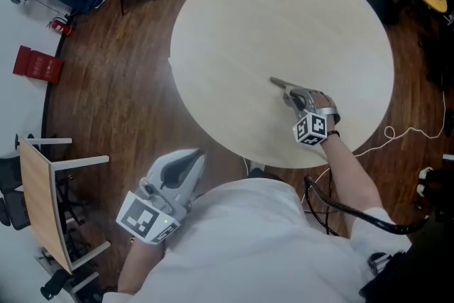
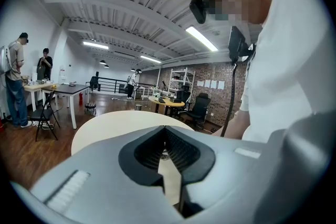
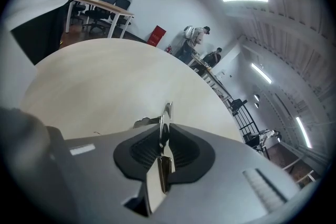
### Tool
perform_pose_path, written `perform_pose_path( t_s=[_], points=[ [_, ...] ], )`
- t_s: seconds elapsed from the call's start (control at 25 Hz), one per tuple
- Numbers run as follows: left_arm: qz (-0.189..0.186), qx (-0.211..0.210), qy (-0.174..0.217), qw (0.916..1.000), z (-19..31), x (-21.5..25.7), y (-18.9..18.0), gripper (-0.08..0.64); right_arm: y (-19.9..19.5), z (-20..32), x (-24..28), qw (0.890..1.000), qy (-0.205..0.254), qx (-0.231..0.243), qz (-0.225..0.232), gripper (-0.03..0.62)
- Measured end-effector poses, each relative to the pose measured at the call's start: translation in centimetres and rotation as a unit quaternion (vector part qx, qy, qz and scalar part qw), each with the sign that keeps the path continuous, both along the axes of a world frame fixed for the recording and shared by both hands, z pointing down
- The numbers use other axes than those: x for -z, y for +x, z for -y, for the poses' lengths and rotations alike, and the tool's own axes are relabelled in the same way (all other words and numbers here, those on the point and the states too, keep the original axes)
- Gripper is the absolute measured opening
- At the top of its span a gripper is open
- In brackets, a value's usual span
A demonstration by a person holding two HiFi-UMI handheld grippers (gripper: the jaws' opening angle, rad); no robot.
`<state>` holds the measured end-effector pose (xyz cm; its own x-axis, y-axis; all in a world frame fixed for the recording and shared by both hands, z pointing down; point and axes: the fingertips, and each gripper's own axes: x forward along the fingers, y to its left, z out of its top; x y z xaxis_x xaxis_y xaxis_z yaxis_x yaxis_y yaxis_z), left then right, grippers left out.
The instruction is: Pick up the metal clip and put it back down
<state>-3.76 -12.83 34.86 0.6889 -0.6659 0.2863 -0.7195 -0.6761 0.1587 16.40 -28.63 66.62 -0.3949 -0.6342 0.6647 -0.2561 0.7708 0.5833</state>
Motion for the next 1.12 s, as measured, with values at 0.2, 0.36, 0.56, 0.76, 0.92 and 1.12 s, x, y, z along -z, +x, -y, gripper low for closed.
perform_pose_path(
  t_s=[0.2,0.36,0.56,0.76,0.92,1.12],
  points=[
    [0.000,-0.001,-0.001,1.0000,-0.1,0.1,0.1,0.000,0.0,0.0,-0.1,1.000,-0.010,-0.006,0.017,0.036],
    [0.001,0.000,-0.002,1.0000,-0.5,0.1,-0.1,0.000,0.1,0.3,0.2,1.000,-0.008,-0.011,0.028,0.054],
    [0.000,0.000,0.000,1.0000,-1.1,0.1,-0.5,0.000,0.3,1.1,1.0,0.997,-0.021,-0.038,0.056,0.128],
    [-0.001,0.001,0.004,1.0000,-1.4,0.3,-0.9,0.000,0.2,1.2,1.3,0.998,-0.004,-0.043,0.038,0.156],
    [-0.002,-0.002,0.001,1.0000,-1.4,0.3,-1.3,0.000,0.3,1.3,1.4,0.998,0.012,-0.066,0.023,0.186],
    [-0.005,-0.012,0.004,0.9999,-1.0,0.3,-0.8,0.000,1.0,1.7,2.4,0.992,0.038,-0.117,0.034,0.225]
  ],
)
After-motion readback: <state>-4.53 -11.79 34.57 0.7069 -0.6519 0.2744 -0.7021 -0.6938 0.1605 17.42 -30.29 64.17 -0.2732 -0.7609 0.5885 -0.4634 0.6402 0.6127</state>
